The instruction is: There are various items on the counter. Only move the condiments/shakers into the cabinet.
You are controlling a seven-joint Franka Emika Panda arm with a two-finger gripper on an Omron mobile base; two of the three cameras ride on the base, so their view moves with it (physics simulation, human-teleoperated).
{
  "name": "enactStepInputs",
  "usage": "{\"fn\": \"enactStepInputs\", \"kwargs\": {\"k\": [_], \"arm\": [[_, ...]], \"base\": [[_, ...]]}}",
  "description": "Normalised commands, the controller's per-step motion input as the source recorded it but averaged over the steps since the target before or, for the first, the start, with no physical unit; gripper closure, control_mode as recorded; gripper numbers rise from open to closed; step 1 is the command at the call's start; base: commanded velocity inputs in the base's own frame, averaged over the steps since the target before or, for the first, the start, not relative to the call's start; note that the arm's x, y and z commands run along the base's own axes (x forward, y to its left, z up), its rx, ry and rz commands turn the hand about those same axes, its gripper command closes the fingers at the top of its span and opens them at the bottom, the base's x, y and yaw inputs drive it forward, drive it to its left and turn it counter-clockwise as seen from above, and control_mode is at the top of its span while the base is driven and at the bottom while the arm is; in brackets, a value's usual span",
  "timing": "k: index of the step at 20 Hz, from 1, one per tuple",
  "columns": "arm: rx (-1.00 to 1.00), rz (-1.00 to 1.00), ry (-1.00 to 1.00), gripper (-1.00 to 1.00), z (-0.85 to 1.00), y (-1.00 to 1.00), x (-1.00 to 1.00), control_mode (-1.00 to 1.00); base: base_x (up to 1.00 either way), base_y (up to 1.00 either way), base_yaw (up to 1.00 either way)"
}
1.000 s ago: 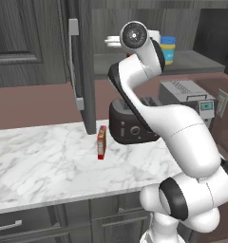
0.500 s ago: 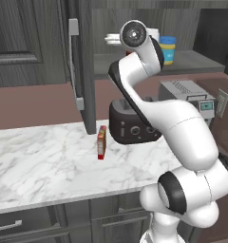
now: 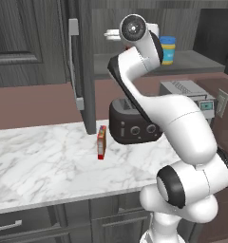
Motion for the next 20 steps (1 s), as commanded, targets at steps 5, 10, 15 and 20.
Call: {"fn": "enactStepInputs", "kwargs": {"k": [5, 10, 15, 20], "arm": [[-0.05, 0.00, 0.00, 1.00, -0.29, 0.00, 0.25, -1.00], [0.00, 0.00, 0.00, 1.00, -0.17, 0.00, 0.18, -1.00], [0.00, 0.00, 0.00, 1.00, -0.01, 0.00, 0.22, -1.00], [0.00, 0.00, 0.00, 1.00, 0.00, -0.01, 0.18, -1.00]], "base": [[0.00, 0.00, 0.00], [0.00, 0.00, 0.00], [0.00, 0.00, 0.00], [0.00, 0.00, 0.00]]}}
